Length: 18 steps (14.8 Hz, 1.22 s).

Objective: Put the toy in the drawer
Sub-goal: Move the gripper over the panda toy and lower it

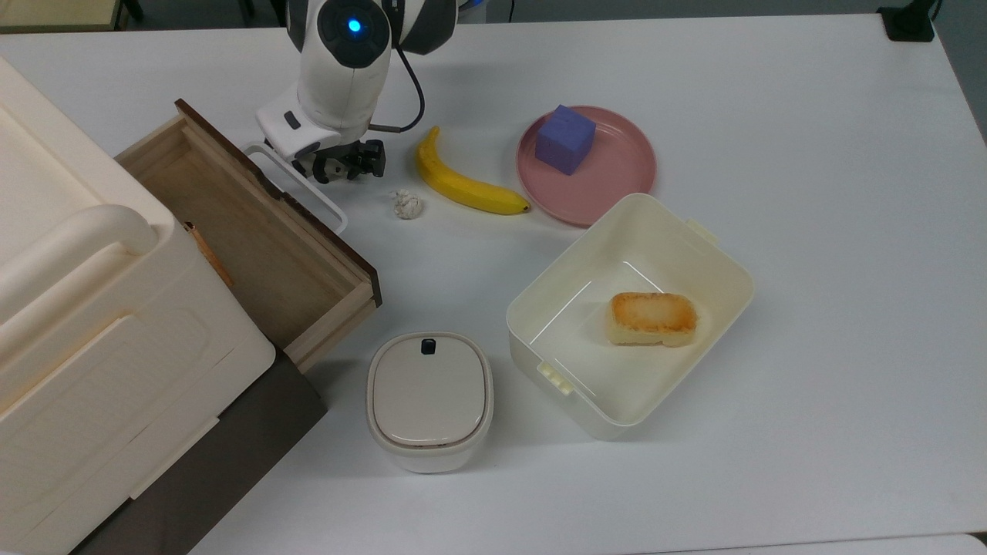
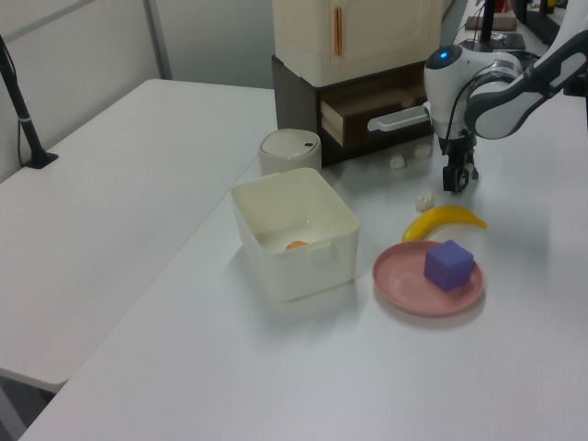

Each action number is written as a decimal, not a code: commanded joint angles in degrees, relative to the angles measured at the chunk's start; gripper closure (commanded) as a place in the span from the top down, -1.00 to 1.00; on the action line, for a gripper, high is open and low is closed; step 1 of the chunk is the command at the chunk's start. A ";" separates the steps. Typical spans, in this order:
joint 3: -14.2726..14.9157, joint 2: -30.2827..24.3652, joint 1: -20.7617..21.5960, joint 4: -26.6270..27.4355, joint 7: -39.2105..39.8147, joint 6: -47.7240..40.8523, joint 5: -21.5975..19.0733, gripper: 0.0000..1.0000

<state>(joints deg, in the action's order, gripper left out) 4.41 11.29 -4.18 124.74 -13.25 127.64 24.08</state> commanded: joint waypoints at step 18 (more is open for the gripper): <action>-5.82 -9.35 1.02 -17.30 4.19 -21.35 -15.44 0.03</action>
<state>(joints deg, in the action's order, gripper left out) -0.53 2.51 -3.54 115.56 -12.31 114.83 15.29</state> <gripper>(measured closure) 0.035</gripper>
